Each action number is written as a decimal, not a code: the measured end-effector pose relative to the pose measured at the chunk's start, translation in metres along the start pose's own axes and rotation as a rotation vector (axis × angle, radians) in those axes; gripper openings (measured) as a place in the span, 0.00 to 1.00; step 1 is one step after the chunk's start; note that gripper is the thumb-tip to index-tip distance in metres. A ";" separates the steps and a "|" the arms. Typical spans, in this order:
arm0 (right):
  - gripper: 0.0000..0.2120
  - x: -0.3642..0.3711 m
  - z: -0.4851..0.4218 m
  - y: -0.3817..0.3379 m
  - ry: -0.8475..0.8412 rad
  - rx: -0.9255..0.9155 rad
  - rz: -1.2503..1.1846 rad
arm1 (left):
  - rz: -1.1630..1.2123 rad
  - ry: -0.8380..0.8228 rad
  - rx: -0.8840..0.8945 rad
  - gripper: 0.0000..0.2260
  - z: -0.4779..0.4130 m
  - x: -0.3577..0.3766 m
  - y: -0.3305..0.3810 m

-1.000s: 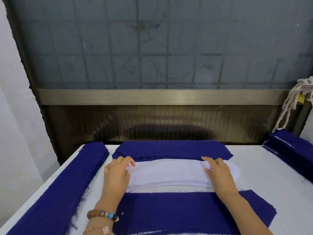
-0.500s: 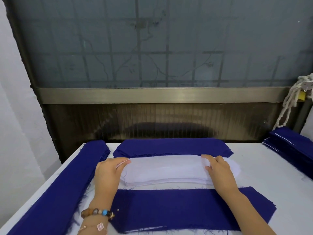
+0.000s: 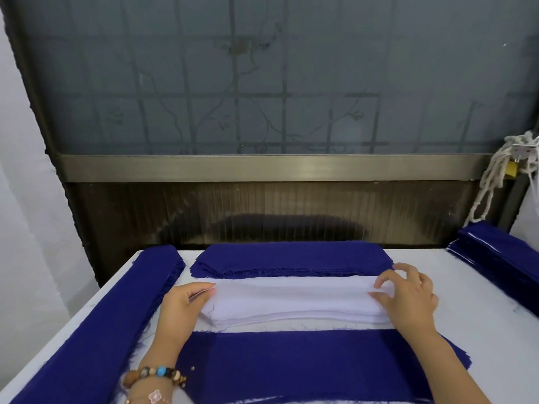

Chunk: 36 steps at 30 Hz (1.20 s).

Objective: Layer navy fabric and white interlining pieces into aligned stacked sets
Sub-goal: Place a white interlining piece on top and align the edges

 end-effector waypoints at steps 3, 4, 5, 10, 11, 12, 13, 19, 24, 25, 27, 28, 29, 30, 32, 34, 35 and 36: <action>0.07 0.007 -0.005 0.015 -0.043 0.110 -0.110 | -0.006 0.021 -0.010 0.10 -0.001 0.002 0.002; 0.12 0.009 -0.006 0.018 -0.044 0.141 -0.170 | -0.022 0.051 -0.007 0.09 -0.002 0.002 0.003; 0.14 0.010 -0.007 0.018 -0.042 0.164 -0.258 | -0.030 0.089 -0.007 0.07 -0.003 0.001 0.002; 0.07 0.007 -0.003 0.020 0.086 0.233 -0.502 | -0.021 0.220 -0.063 0.07 -0.004 -0.003 -0.001; 0.05 0.006 -0.003 0.022 0.129 0.251 -0.527 | -0.015 0.230 -0.070 0.09 -0.004 -0.003 -0.002; 0.06 0.004 -0.003 0.024 0.175 0.267 -0.552 | -0.006 0.245 -0.082 0.10 -0.003 -0.004 -0.001; 0.06 0.001 -0.004 0.025 0.216 0.285 -0.570 | 0.012 0.259 -0.091 0.10 -0.003 -0.004 0.001; 0.12 -0.003 -0.001 0.032 0.303 0.364 -0.635 | 0.100 0.236 -0.183 0.10 -0.003 0.001 0.006; 0.21 -0.012 0.012 0.044 0.158 0.405 -0.528 | 0.211 0.082 -0.448 0.13 0.007 0.000 -0.006; 0.22 -0.016 0.015 0.044 0.122 0.380 -0.504 | 0.220 0.069 -0.470 0.13 0.011 -0.002 -0.006; 0.21 -0.026 0.024 0.045 0.079 0.322 -0.460 | 0.259 0.077 -0.515 0.14 0.019 -0.009 -0.004; 0.19 -0.031 0.029 0.046 0.070 0.296 -0.445 | 0.279 0.082 -0.530 0.14 0.024 -0.012 -0.002; 0.17 -0.035 0.034 0.047 0.062 0.278 -0.436 | 0.308 0.081 -0.543 0.13 0.029 -0.014 0.000; 0.17 -0.039 0.039 0.049 0.054 0.272 -0.429 | 0.348 0.075 -0.557 0.10 0.036 -0.015 0.003; 0.18 -0.045 0.047 0.052 0.040 0.273 -0.417 | 0.456 0.068 -0.596 0.06 0.048 -0.016 0.004; 0.18 -0.049 0.053 0.055 0.042 0.263 -0.413 | 0.533 0.051 -0.619 0.05 0.057 -0.017 0.005; 0.17 -0.051 0.056 0.057 0.047 0.261 -0.415 | 0.539 0.033 -0.612 0.04 0.061 -0.017 0.005; 0.16 -0.052 0.059 0.058 0.046 0.255 -0.413 | 0.530 0.014 -0.600 0.04 0.064 -0.018 0.003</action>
Point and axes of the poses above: each hand's wrist, its own z-axis away from the middle knuckle, its own x-axis out of the palm, y = z × x, the point moved 5 cm from there along -z, towards the middle knuckle, and after that the axes turned 7 degrees about y, right-handed, at the moved point
